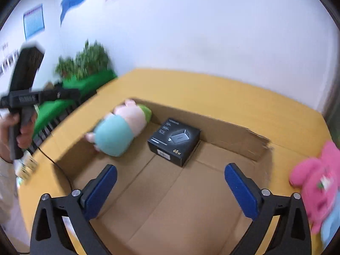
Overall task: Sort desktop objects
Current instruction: 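Open the left gripper and withdraw from the cardboard box, then grasp the black sunglasses by the temple arm with the right gripper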
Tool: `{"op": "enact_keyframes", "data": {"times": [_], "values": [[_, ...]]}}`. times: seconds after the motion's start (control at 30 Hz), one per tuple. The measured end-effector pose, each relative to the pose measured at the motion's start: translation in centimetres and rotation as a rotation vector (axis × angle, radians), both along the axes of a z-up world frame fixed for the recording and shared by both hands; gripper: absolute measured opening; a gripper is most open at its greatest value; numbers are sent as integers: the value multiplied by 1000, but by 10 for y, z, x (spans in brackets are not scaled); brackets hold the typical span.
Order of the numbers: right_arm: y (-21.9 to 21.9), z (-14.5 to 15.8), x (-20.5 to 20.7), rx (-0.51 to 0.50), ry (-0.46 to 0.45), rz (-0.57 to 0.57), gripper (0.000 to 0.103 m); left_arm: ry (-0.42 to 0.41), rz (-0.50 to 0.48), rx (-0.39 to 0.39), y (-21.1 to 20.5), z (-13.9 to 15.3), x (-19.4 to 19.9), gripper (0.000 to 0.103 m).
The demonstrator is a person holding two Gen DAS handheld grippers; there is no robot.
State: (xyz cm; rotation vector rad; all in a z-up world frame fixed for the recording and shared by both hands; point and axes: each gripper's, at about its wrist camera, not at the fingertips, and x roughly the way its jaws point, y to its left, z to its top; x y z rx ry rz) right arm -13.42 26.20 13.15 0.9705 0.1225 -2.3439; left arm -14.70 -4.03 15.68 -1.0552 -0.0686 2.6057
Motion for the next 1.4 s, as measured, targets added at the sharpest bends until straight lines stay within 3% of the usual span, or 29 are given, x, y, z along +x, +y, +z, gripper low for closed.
{"op": "enact_keyframes", "data": {"times": [0.03, 0.13, 0.3, 0.43, 0.5, 0.63, 0.8, 0.93, 1.1, 1.17, 1.4], "values": [[26, 5, 23, -35, 4, -11, 103, 5, 0, -13, -8, -1, 14, 75], [40, -1, 54, -77, -11, -25, 103, -42, -31, -38, -21, -27, 41, 75], [35, -54, 91, -73, -119, -36, 102, -212, -48, -12, -21, -101, 61, 75], [37, -95, 100, -25, -179, -89, 99, -293, -24, 5, -21, -136, 71, 74], [46, -103, 102, -7, -192, -117, 98, -257, -27, -2, -20, -138, 79, 75], [64, -102, 108, -6, -176, -154, 93, -279, -19, -4, -20, -137, 79, 75], [87, -79, 130, -141, -164, -77, 94, -257, -11, -12, -18, -127, 88, 75], [80, -89, 159, 14, -160, 57, 94, -220, -37, -6, -10, -113, 105, 75], [63, -130, 170, 93, -238, 141, 91, -211, -123, 57, 20, -110, 133, 75], [59, -146, 169, 104, -282, 138, 87, -230, -156, 71, 34, -116, 142, 75], [48, -141, 206, 103, -322, 173, 87, -285, -215, 133, 64, -135, 168, 75]]}}
